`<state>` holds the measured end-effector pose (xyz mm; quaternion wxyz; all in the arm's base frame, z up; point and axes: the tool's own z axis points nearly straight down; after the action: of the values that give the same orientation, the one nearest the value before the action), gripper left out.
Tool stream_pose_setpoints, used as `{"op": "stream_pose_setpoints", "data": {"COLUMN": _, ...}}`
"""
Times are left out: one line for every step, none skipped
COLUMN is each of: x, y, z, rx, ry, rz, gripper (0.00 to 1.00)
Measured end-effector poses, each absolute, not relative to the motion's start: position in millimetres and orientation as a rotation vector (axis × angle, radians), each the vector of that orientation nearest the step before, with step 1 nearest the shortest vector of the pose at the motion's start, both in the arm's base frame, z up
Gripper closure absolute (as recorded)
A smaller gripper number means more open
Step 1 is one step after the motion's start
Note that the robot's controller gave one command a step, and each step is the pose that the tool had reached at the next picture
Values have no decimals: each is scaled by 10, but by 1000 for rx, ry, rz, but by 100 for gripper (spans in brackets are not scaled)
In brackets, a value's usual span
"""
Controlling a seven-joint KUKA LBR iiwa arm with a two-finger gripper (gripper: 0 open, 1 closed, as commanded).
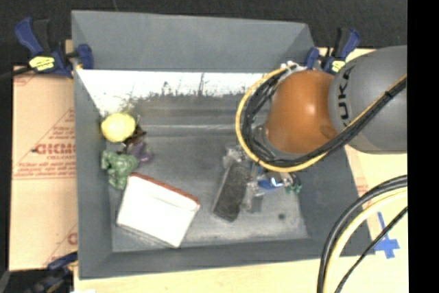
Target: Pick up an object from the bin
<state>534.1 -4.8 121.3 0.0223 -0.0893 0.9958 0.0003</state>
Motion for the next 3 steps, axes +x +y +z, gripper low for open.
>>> {"op": "stream_pose_setpoints", "data": {"x": 5662, "y": -295, "z": 980, "rx": -1220, "ry": 2841, "rz": -28, "gripper": 100}}
{"op": "stream_pose_setpoints", "data": {"x": 5662, "y": -295, "z": 980, "rx": -1218, "ry": 2842, "rz": -27, "gripper": 100}}
{"op": "stream_pose_setpoints", "data": {"x": 5584, "y": -191, "z": 996, "rx": -1183, "ry": 2853, "rz": -26, "gripper": 100}}
